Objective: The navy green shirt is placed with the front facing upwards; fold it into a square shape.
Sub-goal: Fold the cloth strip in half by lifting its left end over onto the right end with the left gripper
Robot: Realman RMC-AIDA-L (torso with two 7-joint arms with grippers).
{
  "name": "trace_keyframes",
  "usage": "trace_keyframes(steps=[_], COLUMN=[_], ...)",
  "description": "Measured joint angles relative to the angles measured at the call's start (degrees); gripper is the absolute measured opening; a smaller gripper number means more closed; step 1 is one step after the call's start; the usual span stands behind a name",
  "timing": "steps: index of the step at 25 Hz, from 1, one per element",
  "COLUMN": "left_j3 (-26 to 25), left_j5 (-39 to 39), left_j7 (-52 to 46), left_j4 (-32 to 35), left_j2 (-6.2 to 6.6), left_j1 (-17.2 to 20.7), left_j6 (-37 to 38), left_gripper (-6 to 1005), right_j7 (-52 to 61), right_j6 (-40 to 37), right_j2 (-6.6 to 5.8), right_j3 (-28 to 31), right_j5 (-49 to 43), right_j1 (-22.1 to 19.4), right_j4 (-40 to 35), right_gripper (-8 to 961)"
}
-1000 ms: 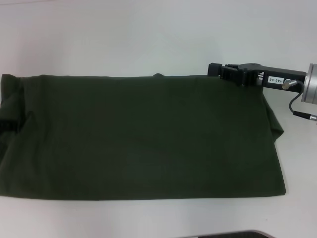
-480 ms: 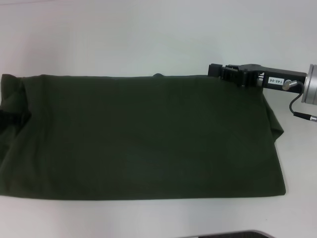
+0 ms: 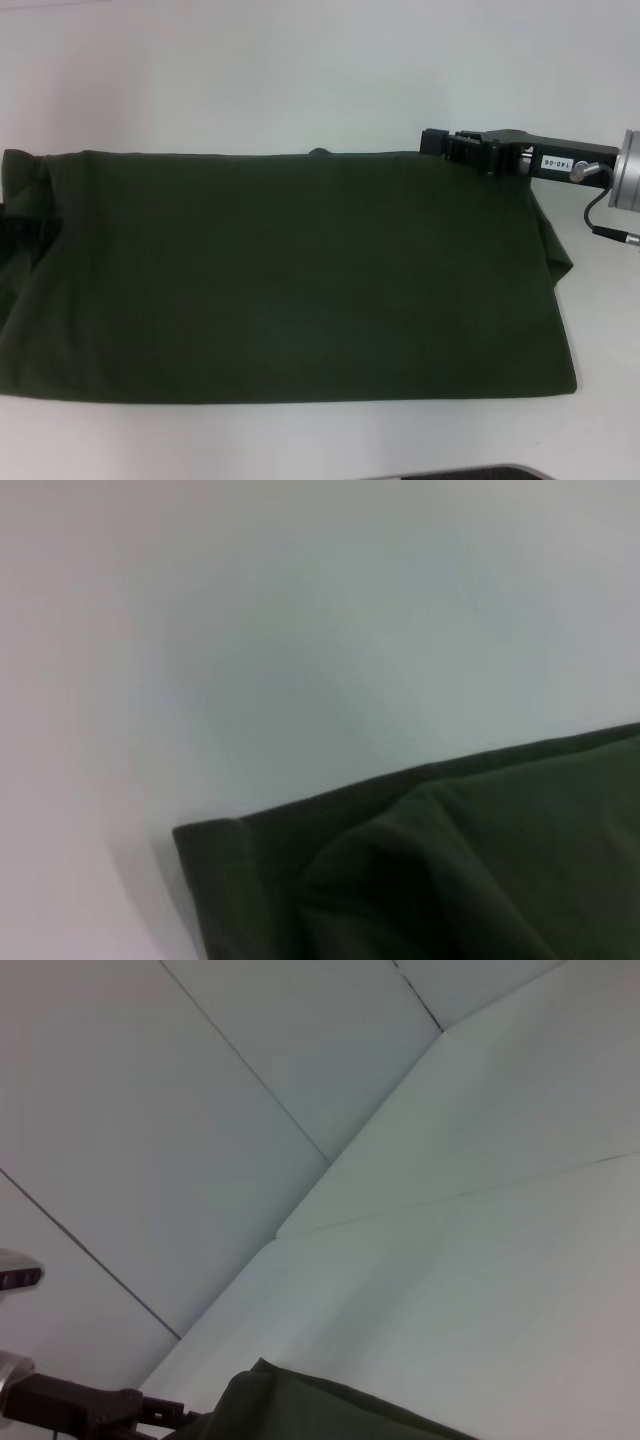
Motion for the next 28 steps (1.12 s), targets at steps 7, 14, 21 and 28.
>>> trace_keyframes(steps=[7,14,21,28], left_j3=[0.1,0.3,0.6,0.8], left_j5=[-0.6,-0.7,-0.7,-0.5], left_j7=[-0.5,-0.6,-0.1,0.3], left_j4=[0.8,1.8,2.0,2.0], left_j2=[0.21,0.26,-0.11,-0.58], left_j1=[-0.6,-0.8,-0.5,-0.3], left_j6=[0.5,3.3,4.5,3.5], left_gripper=[887,886,886,886], right_j7=[0.1,0.1,0.0,0.0], right_j6=[0.0,0.2,0.3,0.3], right_j2=[0.00,0.00,0.00,0.00], right_j3=[0.0,0.0,0.0,0.0], right_j5=[0.0,0.0,0.0,0.0], right_j1=[0.0,0.0,0.0,0.0], right_j4=[-0.1,-0.1,0.0,0.0], right_gripper=[79,80,79,80])
